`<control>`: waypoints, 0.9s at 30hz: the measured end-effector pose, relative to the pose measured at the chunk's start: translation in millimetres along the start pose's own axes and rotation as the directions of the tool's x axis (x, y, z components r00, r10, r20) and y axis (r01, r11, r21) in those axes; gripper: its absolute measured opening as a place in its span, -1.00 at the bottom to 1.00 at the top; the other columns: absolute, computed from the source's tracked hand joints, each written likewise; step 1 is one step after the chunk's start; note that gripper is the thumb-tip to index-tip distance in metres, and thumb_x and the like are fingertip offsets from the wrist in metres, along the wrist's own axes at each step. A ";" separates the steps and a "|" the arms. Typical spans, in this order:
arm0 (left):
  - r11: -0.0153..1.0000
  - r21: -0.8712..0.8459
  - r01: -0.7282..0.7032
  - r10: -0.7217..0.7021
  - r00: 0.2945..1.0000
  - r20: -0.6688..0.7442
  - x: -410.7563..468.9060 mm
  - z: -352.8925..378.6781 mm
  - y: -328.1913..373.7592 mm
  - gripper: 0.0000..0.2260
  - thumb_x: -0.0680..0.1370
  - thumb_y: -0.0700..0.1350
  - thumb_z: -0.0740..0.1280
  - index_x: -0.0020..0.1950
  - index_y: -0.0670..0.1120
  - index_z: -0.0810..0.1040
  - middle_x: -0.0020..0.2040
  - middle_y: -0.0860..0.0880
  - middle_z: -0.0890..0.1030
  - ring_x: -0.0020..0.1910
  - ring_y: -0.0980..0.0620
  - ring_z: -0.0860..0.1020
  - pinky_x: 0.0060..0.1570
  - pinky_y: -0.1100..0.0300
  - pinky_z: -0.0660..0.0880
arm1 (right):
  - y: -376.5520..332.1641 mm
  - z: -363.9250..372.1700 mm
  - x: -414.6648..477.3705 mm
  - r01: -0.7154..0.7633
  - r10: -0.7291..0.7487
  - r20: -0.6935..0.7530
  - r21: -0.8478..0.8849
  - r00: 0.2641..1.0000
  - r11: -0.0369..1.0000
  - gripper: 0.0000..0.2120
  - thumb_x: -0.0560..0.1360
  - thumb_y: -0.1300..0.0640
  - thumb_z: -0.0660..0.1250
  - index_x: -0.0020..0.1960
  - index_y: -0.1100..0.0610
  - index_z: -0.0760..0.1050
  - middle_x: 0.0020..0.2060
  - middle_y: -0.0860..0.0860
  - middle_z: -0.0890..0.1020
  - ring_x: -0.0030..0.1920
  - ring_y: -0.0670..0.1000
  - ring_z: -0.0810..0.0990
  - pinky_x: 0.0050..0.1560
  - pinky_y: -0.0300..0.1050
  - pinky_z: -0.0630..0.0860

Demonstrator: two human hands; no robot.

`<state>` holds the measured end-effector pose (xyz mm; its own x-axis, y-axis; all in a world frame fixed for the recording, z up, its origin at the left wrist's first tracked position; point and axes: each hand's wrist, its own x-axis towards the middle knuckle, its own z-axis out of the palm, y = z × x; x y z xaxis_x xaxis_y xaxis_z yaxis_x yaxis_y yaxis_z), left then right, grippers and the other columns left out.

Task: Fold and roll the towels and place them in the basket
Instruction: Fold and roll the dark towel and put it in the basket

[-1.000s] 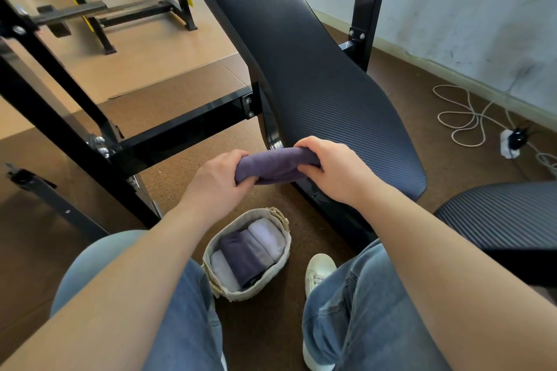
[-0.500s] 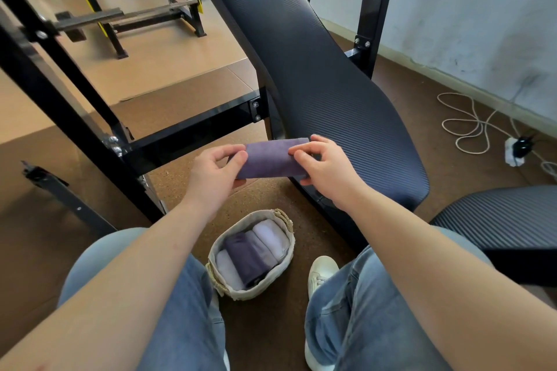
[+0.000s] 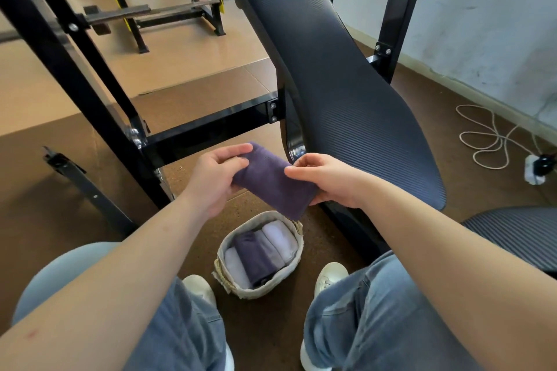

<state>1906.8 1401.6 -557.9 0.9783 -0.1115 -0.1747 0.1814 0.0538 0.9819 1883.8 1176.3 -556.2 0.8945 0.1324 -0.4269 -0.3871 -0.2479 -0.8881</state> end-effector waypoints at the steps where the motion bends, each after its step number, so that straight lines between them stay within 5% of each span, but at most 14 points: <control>1: 1.000 0.002 0.007 -0.007 1.000 0.011 1.8 -0.6 -2.1 -0.76 0.64 -0.31 0.30 0.18 -0.09 0.67 0.24 -0.07 0.62 0.24 -0.05 0.57 0.16 -0.05 0.61 | -1.8 2.8 4.9 -0.002 0.003 0.016 -0.066 1.000 0.998 -0.66 0.52 -0.09 0.49 0.15 0.09 0.53 0.02 0.05 0.71 0.01 0.03 0.72 0.00 -0.02 0.69; 4: 0.999 -0.014 0.038 -0.037 0.998 0.049 6.7 -5.4 -7.8 -0.77 0.63 -0.34 0.29 0.13 -0.13 0.69 0.18 -0.05 0.65 0.17 -0.03 0.60 0.05 0.03 0.65 | -1.2 13.8 21.1 -0.010 0.017 0.075 -0.097 0.997 0.995 -0.68 0.49 -0.04 0.53 0.11 0.08 0.51 0.03 0.08 0.70 0.02 0.05 0.69 0.00 -0.06 0.64; 8: 0.989 -0.094 0.112 -0.104 0.991 0.083 22.6 -17.2 -25.9 -0.76 0.62 -0.37 0.26 0.06 -0.15 0.69 0.16 -0.09 0.66 0.13 -0.08 0.61 -0.01 0.02 0.64 | 10.9 26.8 40.7 -0.060 0.040 0.143 0.139 0.989 0.989 -0.75 0.48 0.18 0.53 0.08 0.10 0.52 0.00 0.13 0.70 0.05 0.13 0.70 -0.04 0.00 0.62; 16: 0.972 -0.072 0.225 -0.223 0.974 0.029 66.3 -24.6 -90.5 -0.74 0.60 -0.40 0.28 0.03 -0.08 0.66 -0.05 -0.08 0.67 -0.06 -0.03 0.62 -0.12 0.12 0.60 | 58.5 49.0 91.2 -0.179 0.173 0.052 0.136 0.983 0.974 -0.69 0.51 0.14 0.48 0.23 -0.01 0.56 0.10 0.10 0.71 0.15 0.14 0.68 0.23 0.17 0.61; 21: 0.921 -0.232 0.313 -0.313 0.949 0.035 92.3 -27.5 -130.5 -0.71 0.59 -0.43 0.27 0.10 -0.08 0.62 -0.06 -0.04 0.68 -0.14 0.04 0.66 -0.18 0.13 0.63 | 86.2 53.8 120.6 -0.272 0.251 0.110 0.253 0.962 0.929 -0.70 0.55 0.25 0.40 0.28 0.12 0.55 0.04 0.13 0.72 0.01 0.10 0.70 -0.02 -0.01 0.63; 27: 0.931 0.039 0.364 -0.350 0.917 -0.190 119.8 -33.1 -201.4 -0.78 0.62 -0.26 0.29 0.17 0.02 0.56 0.07 -0.01 0.58 -0.02 0.02 0.59 0.11 -0.02 0.58 | 137.9 59.7 160.9 -0.312 0.320 -0.062 0.110 0.945 0.944 -0.62 0.50 0.27 0.48 0.27 0.06 0.54 0.13 0.11 0.69 0.18 0.15 0.66 0.18 0.12 0.62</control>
<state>1990.8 1410.2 -779.0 0.8526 0.0679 -0.5181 0.5207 -0.0286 0.8533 1961.0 1220.7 -757.5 0.7356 -0.0139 -0.6773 -0.6693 -0.1697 -0.7234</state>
